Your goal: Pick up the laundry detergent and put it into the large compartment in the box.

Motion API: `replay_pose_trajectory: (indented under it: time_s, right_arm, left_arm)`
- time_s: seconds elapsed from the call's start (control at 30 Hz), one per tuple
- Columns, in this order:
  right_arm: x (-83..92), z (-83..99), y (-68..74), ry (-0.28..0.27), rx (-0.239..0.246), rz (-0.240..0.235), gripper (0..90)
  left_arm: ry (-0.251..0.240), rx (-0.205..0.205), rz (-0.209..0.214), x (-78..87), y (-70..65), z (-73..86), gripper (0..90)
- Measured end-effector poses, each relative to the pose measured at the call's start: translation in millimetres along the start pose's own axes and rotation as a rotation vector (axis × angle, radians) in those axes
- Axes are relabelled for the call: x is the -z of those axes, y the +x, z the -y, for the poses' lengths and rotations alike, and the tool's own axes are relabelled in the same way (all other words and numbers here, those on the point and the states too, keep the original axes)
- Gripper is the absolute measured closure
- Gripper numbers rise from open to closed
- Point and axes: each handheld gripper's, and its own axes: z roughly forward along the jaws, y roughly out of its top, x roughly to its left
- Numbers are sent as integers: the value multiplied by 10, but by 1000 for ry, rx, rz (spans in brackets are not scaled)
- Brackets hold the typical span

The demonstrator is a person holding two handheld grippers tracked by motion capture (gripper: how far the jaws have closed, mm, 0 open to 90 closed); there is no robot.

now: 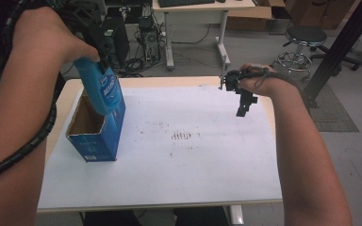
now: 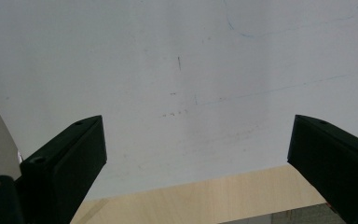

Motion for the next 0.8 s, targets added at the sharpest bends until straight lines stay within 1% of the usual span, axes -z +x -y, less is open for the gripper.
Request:
replay_pose_trajectory:
  time_s: [0.03, 0.07, 0.1, 0.2, 0.23, 0.27, 0.3, 0.33, 0.43, 0.47, 0.5, 0.57, 0.6, 0.67, 0.7, 0.8]
  right_arm:
    - [0, 0, 0, 0, 0, 0, 40]
    - [-4, -4, 7, 5, 0, 0, 40]
    - [-4, -4, 7, 5, 0, 0, 40]
    - [0, 1, 7, 3, 2, 1, 40]
    - [1, -1, 3, 1, 1, 1, 40]
    - [1, -1, 3, 1, 1, 1, 40]
    - [-2, -12, 0, 0, 5, 2, 40]
    - [-2, -12, 0, 0, 5, 2, 40]
    - [-12, -42, 1, 5, 9, -2, 40]
    - [-19, -60, 2, 3, 14, -1, 40]
    - [-20, -69, 4, 5, 14, -3, 40]
    - [-21, -84, 8, 6, 17, -2, 41]
    - [-21, -84, 8, 6, 17, -2, 41]
    - [-16, -92, 6, 6, 23, 2, 40]
    - [-17, -90, 6, 6, 22, 1, 40]
    - [-19, -83, 8, 11, 18, 1, 41]
  left_arm:
    - [0, 0, 0, 0, 0, 0, 381]
    - [6, 27, 7, 18, 66, -3, 381]
    - [6, 27, 7, 18, 66, -3, 381]
    - [7, 59, 14, 47, 151, 2, 381]
    - [10, 81, 14, 63, 198, 4, 381]
    - [10, 81, 14, 63, 198, 4, 381]
    - [11, 100, 17, 75, 245, 2, 381]
    - [11, 100, 17, 75, 245, 2, 381]
    - [8, 125, 31, 80, 315, 0, 381]
    - [9, 139, 36, 77, 357, -2, 381]
    - [5, 147, 35, 75, 377, -2, 381]
    - [5, 155, 31, 70, 394, -2, 381]
    - [5, 170, 20, 58, 418, -1, 381]
    - [2, 180, 3, 44, 440, -1, 381]
    - [7, 196, -17, 10, 479, -4, 381]
    - [8, 206, -26, -17, 515, -6, 381]
